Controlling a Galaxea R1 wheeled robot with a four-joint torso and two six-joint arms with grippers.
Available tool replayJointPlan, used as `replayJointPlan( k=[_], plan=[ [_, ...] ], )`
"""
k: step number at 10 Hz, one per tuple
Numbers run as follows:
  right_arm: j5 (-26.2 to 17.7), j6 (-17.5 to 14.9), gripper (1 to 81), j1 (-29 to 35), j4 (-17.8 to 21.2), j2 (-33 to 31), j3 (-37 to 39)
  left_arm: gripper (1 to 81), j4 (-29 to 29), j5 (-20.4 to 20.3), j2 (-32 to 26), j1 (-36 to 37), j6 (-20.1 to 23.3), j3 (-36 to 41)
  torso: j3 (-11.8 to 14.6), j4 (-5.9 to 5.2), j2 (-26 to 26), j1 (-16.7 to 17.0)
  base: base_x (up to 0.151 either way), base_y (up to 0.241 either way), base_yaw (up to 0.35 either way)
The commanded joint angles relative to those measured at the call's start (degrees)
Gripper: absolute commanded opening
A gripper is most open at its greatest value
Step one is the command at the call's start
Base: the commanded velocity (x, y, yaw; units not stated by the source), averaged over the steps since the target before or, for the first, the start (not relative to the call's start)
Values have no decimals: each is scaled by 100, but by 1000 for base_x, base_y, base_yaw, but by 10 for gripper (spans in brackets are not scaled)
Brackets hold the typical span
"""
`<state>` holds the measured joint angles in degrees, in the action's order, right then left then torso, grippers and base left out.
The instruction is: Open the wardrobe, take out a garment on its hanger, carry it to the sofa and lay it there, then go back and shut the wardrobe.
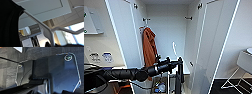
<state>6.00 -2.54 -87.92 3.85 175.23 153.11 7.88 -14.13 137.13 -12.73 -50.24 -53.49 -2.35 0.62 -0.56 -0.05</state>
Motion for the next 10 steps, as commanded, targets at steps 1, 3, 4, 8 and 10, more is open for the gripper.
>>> replayJointPlan(
  k=[1, 3, 4, 8, 10],
  plan=[
    [-310, -10, 811, 270, -25, 41, -46, 10, -172, -231, -19, 846, 14, 128, 0, 0, 0, 0, 0, 0, 0],
    [-310, -19, 811, 261, -25, 41, -46, 10, -172, -222, -19, 846, 23, 120, 0, 0, 0, 0, 0, 0, 0],
    [-310, -19, 811, 261, -25, 41, -46, 10, -172, -231, -19, 837, 23, 111, 0, 0, 0, 0, 0, 0, 0],
    [-310, -11, 811, 244, -25, 41, -37, 10, -172, -222, -10, 846, 23, 111, 0, 0, 0, 0, 0, 0, -82],
    [-310, -10, 811, 244, -25, 32, -37, 10, -172, -196, -10, 838, 23, 128, 0, 0, 0, 0, 0, 0, -189]
  ],
)
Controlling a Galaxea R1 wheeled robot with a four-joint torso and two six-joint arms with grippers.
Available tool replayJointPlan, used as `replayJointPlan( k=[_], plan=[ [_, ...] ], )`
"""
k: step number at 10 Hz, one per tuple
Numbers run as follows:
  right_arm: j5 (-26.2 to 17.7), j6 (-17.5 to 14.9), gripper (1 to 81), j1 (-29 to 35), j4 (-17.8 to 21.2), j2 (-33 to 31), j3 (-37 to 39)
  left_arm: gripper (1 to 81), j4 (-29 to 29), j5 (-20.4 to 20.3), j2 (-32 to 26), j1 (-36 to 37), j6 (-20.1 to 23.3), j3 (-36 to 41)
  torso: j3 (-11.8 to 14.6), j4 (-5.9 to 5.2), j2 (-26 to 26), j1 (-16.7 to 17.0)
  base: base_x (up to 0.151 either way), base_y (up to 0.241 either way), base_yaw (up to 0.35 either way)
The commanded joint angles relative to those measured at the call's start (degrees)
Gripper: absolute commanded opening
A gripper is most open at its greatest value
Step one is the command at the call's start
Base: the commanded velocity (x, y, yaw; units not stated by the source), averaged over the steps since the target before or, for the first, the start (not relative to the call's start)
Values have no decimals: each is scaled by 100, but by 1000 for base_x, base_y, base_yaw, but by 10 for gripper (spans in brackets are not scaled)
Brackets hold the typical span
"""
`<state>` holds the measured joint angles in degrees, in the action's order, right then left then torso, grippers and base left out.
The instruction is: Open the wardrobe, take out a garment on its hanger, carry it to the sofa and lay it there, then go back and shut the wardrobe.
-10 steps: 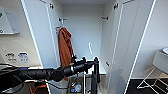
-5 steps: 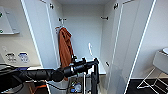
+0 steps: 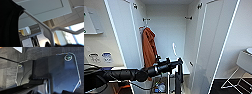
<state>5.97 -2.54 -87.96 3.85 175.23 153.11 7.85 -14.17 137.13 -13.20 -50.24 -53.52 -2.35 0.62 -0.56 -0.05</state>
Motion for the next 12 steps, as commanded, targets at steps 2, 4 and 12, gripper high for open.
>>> replayJointPlan(
  k=[2, 4, 12],
  plan=[
    [-307, -10, 811, 238, -25, 41, -46, 10, -179, -165, -19, 885, 23, 140, 0, 0, -2, 2, 0, 0, -203],
    [-307, -10, 811, 238, -34, 32, -37, 10, -196, -157, -10, 893, 23, 131, 0, 0, -2, 2, 0, 0, -212],
    [-808, -54, 811, 89, -69, -1040, -758, 10, -302, -60, -80, 885, 14, 140, 2, 0, -2, 5, 0, 0, -225]
  ],
)
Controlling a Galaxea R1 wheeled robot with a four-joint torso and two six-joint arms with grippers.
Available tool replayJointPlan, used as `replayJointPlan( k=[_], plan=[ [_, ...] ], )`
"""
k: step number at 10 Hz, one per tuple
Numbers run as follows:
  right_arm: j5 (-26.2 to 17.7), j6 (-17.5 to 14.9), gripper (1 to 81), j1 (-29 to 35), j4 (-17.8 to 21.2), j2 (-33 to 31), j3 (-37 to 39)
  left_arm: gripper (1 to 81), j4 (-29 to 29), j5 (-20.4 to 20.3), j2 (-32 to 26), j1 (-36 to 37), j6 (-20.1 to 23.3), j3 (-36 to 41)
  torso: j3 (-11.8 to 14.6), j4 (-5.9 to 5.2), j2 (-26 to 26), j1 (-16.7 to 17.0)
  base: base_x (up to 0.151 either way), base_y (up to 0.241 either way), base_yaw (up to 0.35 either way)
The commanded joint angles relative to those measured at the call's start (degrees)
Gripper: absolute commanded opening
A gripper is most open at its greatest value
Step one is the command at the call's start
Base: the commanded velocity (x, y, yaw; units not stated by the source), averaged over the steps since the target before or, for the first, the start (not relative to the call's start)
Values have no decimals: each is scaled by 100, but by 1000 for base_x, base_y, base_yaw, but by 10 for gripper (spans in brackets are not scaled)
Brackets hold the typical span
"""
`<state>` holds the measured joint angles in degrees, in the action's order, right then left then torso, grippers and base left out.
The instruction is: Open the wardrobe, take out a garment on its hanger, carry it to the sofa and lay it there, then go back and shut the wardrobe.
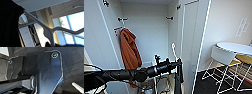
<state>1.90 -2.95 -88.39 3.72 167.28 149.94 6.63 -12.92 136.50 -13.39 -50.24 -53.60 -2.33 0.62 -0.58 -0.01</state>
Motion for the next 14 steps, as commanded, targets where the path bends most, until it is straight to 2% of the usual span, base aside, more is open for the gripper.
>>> replayJointPlan(
  k=[1, 3, 14],
  plan=[
    [-410, -13, 811, 133, -55, -254, -519, 10, -180, -184, -43, 911, 14, 166, -2, 0, 0, 0, 0, 0, -232],
    [-401, -13, 811, 115, -55, -184, -494, 10, -189, -35, -43, 912, 14, 157, 0, 0, 0, 0, 0, 0, -234],
    [-366, -30, 811, 45, -64, -87, -458, 10, -268, -35, -122, 850, 23, 148, 0, 0, 0, -5, 0, 0, -248]
  ],
)
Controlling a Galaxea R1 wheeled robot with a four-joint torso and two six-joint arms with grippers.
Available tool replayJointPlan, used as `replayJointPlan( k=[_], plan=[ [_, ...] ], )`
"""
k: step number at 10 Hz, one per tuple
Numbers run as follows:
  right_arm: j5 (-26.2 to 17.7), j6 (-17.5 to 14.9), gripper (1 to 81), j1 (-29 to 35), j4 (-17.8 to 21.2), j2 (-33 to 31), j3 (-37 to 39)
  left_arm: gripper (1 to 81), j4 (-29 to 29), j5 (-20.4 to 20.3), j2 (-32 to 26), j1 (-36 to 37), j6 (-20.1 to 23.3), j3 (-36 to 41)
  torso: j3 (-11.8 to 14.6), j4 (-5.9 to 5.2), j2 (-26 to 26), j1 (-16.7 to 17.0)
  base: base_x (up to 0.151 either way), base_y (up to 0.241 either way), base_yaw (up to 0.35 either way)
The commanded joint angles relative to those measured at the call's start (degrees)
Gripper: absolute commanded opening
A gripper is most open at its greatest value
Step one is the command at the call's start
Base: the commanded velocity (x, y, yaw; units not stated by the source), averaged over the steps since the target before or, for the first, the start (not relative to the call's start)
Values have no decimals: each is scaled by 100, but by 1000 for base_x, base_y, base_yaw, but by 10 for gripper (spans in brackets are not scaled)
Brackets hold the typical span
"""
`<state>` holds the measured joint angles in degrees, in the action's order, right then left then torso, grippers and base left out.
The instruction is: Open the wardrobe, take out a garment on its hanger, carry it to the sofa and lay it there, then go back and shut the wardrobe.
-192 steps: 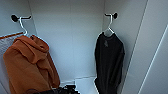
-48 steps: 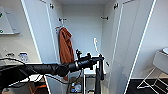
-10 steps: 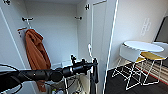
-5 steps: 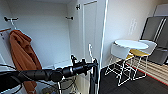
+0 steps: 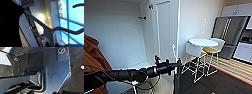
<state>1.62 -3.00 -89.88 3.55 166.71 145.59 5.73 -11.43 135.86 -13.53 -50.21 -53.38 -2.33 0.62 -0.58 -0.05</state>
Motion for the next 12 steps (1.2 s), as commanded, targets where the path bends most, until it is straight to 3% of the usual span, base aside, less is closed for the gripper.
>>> replayJointPlan(
  k=[1, 12],
  plan=[
    [-347, -25, 811, 194, -47, -30, -23, 10, -186, -184, -85, 865, 20, 144, 0, 0, 0, 0, 0, 0, -257],
    [-347, -78, 811, 176, -47, -3, -23, 10, -257, -175, -270, 865, 29, 275, 0, 0, -2, 5, 0, 0, -258]
  ],
)
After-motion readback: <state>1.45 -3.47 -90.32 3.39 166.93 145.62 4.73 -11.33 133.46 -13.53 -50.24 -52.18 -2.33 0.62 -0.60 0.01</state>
